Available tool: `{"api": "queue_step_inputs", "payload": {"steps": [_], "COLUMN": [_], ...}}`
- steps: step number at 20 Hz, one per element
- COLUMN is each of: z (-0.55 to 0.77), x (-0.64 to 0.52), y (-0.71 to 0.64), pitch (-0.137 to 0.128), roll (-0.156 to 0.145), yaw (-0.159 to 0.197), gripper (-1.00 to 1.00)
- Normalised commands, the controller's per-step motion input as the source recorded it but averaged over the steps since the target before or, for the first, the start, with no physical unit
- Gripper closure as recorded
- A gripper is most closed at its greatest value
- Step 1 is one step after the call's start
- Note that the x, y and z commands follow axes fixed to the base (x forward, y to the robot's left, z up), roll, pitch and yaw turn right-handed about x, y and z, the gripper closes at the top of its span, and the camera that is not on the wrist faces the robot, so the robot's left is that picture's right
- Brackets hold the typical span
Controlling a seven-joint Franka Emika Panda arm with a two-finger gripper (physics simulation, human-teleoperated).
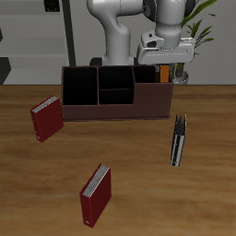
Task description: Place the orange book into the back desk caddy's right compartment and place the left red book into the back desk caddy's right compartment
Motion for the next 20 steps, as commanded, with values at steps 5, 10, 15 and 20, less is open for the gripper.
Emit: {"api": "queue_step_inputs", "payload": {"steps": [5, 10, 15, 20], "z": [-0.22, -0.20, 0.00, 0.07], "x": [0.05, 0.03, 0.01, 0.01], "y": [0.09, 0.11, 0.04, 0.02], "pitch": [0.047, 0.064, 0.032, -0.009], "roll": [0.001, 0.043, 0.057, 0.009], "yaw": [0.001, -0.001, -0.002, -0.004], "gripper": [1.00, 1.00, -1.00, -1.00]}}
